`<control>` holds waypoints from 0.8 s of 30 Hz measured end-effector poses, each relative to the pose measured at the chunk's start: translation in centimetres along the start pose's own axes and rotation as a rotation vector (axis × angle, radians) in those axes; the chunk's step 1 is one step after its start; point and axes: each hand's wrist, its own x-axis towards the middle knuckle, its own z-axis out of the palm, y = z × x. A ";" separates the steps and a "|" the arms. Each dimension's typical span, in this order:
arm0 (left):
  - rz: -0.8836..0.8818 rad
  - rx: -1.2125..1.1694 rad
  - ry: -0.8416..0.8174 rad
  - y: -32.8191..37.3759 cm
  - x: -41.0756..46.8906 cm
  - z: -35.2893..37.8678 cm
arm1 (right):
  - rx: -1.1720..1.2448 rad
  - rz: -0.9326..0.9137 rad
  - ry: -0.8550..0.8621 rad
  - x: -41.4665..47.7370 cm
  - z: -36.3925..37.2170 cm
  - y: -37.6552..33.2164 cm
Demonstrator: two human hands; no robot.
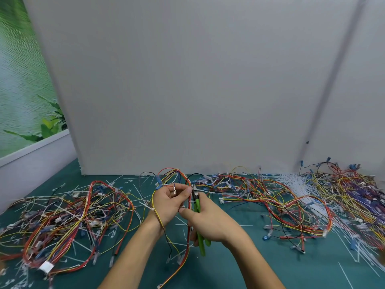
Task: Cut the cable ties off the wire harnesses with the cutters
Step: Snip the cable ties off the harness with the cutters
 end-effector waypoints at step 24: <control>0.083 0.102 0.027 0.2 0.0 0.6 | 0.052 -0.063 0.125 0.6 -0.3 0.6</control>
